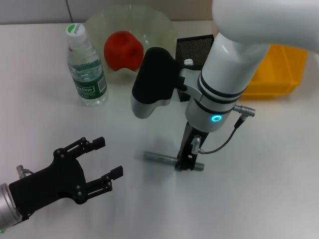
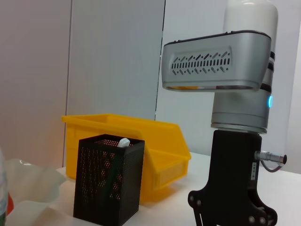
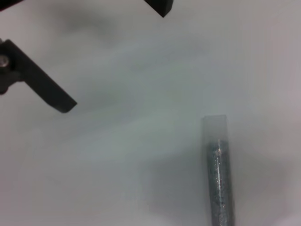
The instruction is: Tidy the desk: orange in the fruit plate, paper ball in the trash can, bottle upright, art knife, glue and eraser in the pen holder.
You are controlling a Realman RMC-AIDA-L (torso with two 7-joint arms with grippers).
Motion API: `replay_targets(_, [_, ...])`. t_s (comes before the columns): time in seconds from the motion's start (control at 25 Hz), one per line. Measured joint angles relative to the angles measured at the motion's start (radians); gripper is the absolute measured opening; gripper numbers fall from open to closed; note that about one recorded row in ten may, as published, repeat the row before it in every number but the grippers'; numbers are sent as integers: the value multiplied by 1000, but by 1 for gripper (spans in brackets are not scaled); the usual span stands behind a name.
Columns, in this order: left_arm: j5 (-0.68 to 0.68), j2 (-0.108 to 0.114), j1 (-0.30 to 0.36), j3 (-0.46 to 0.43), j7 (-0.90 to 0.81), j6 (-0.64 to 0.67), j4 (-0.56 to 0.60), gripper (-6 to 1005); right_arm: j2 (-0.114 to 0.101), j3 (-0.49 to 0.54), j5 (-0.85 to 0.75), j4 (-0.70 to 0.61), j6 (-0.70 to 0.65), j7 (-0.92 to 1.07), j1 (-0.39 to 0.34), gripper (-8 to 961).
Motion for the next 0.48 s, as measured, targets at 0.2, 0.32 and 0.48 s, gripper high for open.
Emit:
replay_targets(0.2, [-2, 0, -2, 0, 0, 0, 0, 784, -1, 10, 0, -7, -2, -4, -7, 152])
replay_targets(0.32, [-4, 3, -2, -5, -2, 1, 0, 784, -7, 56, -13, -40, -8, -16, -33, 152])
replay_targets(0.48, [-4, 6, -1, -15, -4, 7, 0, 785, -8, 141, -57, -79, -25, -37, -63, 150])
